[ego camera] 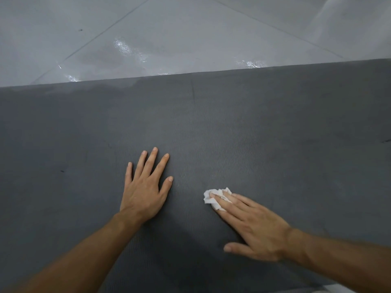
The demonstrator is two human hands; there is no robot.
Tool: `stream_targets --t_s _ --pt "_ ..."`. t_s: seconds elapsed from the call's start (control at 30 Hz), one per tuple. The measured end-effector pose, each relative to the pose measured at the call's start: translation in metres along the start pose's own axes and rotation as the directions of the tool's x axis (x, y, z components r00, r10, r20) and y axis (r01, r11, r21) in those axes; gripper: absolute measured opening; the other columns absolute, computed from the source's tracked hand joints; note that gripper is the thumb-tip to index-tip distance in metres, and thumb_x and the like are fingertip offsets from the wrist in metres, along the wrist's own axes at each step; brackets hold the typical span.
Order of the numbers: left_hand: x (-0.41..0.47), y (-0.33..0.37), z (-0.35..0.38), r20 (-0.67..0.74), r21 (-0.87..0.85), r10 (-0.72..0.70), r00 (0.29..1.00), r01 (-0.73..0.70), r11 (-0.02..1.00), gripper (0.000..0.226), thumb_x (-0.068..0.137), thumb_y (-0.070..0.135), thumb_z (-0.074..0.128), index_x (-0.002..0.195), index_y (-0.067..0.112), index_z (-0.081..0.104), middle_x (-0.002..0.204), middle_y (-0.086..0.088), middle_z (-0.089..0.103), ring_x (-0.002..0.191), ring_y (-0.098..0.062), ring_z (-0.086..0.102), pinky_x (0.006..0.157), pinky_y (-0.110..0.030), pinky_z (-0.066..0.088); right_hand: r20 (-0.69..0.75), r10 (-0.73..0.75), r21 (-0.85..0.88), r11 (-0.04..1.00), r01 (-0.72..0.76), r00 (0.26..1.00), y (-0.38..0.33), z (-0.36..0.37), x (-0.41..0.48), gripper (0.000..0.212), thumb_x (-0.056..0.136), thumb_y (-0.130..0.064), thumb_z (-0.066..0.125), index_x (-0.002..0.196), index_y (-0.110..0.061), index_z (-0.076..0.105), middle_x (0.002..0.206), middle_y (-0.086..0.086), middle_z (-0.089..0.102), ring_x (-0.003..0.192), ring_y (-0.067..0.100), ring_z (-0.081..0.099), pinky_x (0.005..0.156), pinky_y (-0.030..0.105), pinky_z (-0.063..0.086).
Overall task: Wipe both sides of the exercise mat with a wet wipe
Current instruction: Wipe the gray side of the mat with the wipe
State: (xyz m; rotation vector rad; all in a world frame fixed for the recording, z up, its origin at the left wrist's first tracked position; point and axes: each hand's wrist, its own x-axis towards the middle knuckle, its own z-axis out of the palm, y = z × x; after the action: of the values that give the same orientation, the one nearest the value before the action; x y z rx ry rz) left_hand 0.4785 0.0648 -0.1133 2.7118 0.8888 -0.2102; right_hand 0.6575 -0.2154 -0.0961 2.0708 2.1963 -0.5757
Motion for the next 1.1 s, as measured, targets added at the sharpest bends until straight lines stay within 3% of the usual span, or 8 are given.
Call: stream_targets --t_s 0.1,0.23,0.47,0.6,0.73,0.87,1.0,1.1 --pt "0.000 0.001 0.000 -0.005 0.005 -0.005 1.000 0.005 1.000 0.070 0.098 0.067 0.009 0.163 0.043 0.001 0.172 0.013 -0.014 0.156 -0.010 -0.020 0.128 -0.048 -0.009 -0.076 -0.006 -0.067 0.998 0.001 0.997 0.018 0.004 -0.006 0.089 0.105 -0.071 0.029 0.165 -0.008 0.016 0.174 0.008 0.008 0.161 0.022 0.004 0.127 0.040 0.011" --pt "0.000 0.000 0.001 -0.007 0.006 0.002 1.000 -0.002 1.000 0.069 0.100 0.065 0.012 0.164 0.042 0.002 0.172 0.013 -0.014 0.156 -0.010 -0.021 0.128 -0.047 -0.009 -0.134 0.189 -0.024 0.981 -0.194 0.973 0.077 -0.008 -0.021 0.086 0.106 -0.067 0.028 0.167 -0.012 0.000 0.175 0.003 0.001 0.161 0.017 0.001 0.128 0.039 0.013" --pt "0.001 0.007 0.002 -0.011 -0.009 0.024 1.000 -0.025 1.000 0.068 0.101 0.064 0.013 0.164 0.041 0.004 0.172 0.013 -0.013 0.155 -0.008 -0.022 0.128 -0.048 -0.007 -0.177 0.606 0.052 0.793 -0.607 0.776 0.152 -0.012 -0.045 0.089 0.103 -0.070 0.010 0.165 -0.007 0.015 0.174 0.009 0.010 0.161 0.021 0.006 0.130 0.044 0.015" --pt "0.003 0.018 0.004 0.003 -0.005 0.050 0.999 -0.050 0.999 0.069 0.100 0.066 0.012 0.164 0.041 0.004 0.172 0.013 -0.013 0.156 -0.010 -0.022 0.128 -0.049 -0.007 -0.192 0.522 0.155 0.852 -0.500 0.831 0.121 -0.015 -0.036 0.087 0.103 -0.067 0.021 0.166 -0.011 0.000 0.175 0.003 0.002 0.161 0.019 -0.002 0.128 0.048 0.021" --pt "0.004 0.026 0.006 -0.021 -0.011 0.028 0.999 -0.028 1.000 0.069 0.100 0.064 0.013 0.164 0.040 0.006 0.173 0.011 -0.009 0.157 -0.013 -0.017 0.128 -0.050 -0.006 -0.123 0.228 0.133 0.968 -0.212 0.966 0.050 -0.013 -0.034 0.091 0.103 -0.069 0.031 0.166 -0.011 -0.001 0.175 0.003 -0.004 0.161 0.021 -0.003 0.129 0.042 0.014" --pt "0.008 0.030 0.004 -0.026 0.033 0.079 0.997 -0.078 0.996 0.067 0.101 0.059 0.014 0.164 0.039 0.013 0.173 0.010 -0.004 0.158 -0.012 -0.015 0.129 -0.050 -0.001 -0.038 0.023 0.075 0.997 -0.020 0.999 -0.005 0.006 -0.038 0.092 0.104 -0.073 0.029 0.166 -0.010 0.005 0.175 0.005 -0.006 0.161 0.022 -0.005 0.128 0.039 0.009" --pt "0.012 0.047 0.005 -0.018 0.024 0.112 0.994 -0.111 0.994 0.065 0.102 0.058 0.016 0.164 0.039 0.015 0.173 0.010 -0.003 0.159 -0.013 -0.013 0.129 -0.050 0.001 -0.080 0.042 -0.009 0.999 -0.043 0.996 0.011 0.012 -0.045 0.085 0.106 -0.068 0.030 0.165 -0.008 0.018 0.175 0.006 0.002 0.161 0.020 0.003 0.127 0.038 0.010" --pt "0.012 0.058 0.009 0.005 0.022 0.126 0.992 -0.126 0.992 0.065 0.102 0.059 0.015 0.164 0.039 0.010 0.173 0.011 -0.006 0.158 -0.012 -0.015 0.129 -0.050 -0.001 -0.108 0.233 0.045 0.972 -0.229 0.967 0.060 0.006 -0.058 0.085 0.106 -0.066 0.028 0.167 -0.013 0.003 0.175 0.003 0.002 0.161 0.017 0.005 0.129 0.035 0.009"
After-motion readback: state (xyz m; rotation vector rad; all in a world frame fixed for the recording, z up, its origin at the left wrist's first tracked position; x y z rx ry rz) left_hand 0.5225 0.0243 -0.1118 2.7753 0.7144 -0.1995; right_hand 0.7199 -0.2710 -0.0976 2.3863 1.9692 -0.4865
